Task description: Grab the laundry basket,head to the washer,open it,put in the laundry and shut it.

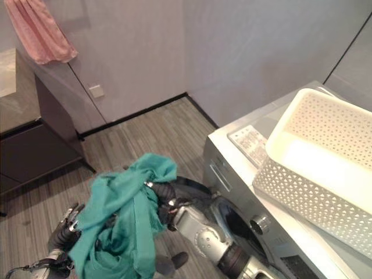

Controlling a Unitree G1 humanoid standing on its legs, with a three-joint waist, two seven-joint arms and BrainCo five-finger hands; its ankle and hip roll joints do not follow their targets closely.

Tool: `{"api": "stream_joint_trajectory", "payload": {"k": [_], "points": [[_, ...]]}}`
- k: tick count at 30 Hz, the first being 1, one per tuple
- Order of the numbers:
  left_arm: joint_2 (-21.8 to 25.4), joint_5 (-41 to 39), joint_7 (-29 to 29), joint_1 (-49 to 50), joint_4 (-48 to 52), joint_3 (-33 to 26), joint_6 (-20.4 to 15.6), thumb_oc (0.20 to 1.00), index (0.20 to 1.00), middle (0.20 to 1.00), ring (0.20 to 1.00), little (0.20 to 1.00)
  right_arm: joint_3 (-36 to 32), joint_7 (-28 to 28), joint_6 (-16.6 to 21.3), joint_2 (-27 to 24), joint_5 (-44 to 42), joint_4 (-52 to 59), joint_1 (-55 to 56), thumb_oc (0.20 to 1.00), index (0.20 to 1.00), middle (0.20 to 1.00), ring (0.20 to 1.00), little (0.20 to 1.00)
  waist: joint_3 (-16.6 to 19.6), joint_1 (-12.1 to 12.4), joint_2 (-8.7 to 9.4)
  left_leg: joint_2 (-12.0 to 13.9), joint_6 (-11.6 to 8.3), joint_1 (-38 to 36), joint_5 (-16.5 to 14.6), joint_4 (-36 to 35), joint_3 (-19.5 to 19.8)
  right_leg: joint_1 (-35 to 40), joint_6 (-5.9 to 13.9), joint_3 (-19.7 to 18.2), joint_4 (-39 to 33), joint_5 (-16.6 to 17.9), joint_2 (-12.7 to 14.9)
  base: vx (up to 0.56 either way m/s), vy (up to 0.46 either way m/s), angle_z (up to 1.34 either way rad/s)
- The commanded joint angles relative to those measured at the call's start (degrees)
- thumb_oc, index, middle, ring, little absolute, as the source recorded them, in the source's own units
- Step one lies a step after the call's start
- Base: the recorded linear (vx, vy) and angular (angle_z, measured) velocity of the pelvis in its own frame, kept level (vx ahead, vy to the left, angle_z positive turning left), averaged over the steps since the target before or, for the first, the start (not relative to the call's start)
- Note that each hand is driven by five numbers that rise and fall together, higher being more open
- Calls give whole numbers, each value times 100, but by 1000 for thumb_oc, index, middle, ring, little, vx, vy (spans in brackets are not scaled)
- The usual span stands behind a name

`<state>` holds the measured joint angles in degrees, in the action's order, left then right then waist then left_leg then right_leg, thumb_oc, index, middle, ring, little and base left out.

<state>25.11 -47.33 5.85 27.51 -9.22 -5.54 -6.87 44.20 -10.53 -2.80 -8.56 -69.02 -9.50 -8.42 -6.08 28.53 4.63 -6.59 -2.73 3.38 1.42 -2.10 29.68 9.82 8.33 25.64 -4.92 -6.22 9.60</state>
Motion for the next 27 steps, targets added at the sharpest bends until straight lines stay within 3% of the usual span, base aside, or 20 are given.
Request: {"api": "stream_joint_trajectory", "payload": {"k": [1, 8, 12, 16, 18, 27], "points": [[204, -308, 200, 150, 22, -92, -27, 1000, 1000, 1000, 1000, 1000, 188, -334, -49, 431, -212, -145, -211, 200, 200, 200, 200, 200, 229, -24, -100, 125, 223, 464, 506, -290, 132, -499, -85, -122, -8, 911, 216, 0, 0, 0], [363, -321, 491, 261, -555, 104, 170, 1000, 1000, 1000, 1000, 1000, -162, -502, -135, 259, 99, -849, 752, 200, 200, 200, 200, 200, -83, -176, -98, 137, 248, 577, 516, -290, 36, -657, -98, -261, -8, 919, 167, -6, 6, -5], [340, -302, 521, 205, -967, 422, 232, 1000, 1000, 1000, 1000, 1000, -461, -450, -5, 289, 148, -1376, 1015, 200, 200, 200, 200, 200, -478, -287, -207, 35, 294, 828, 418, 40, -234, -823, -86, -419, -8, 1002, 248, -109, 48, -9], [132, -236, 538, -10, -1526, 946, 261, 1000, 1000, 1000, 1000, 1000, -910, -240, 289, 353, 184, -1932, 951, 200, 200, 200, 200, 200, -929, -449, -375, -190, 370, 1340, 134, 729, -628, -1225, -87, -795, 84, 1158, 401, -189, 107, -42], [-235, -57, 508, -200, -2100, 1449, 252, 1000, 1000, 1000, 1000, 1000, -1217, -17, 558, 347, 285, -2243, 815, 200, 200, 200, 200, 200, -1194, -657, -496, -273, 454, 1530, -81, 1059, -983, -1586, -68, -1253, 208, 1274, 473, -224, 223, -56], [-1039, 260, 307, -679, -3420, 1910, 246, 1000, 1000, 1000, 1000, 1000, -1563, 363, 860, 422, 125, -2672, 570, 200, 200, 200, 200, 200, -1615, -1051, -480, -297, 610, 1721, -523, 1545, -1911, -2365, 33, -2325, 292, 1608, 528, -84, 124, -75]]}}
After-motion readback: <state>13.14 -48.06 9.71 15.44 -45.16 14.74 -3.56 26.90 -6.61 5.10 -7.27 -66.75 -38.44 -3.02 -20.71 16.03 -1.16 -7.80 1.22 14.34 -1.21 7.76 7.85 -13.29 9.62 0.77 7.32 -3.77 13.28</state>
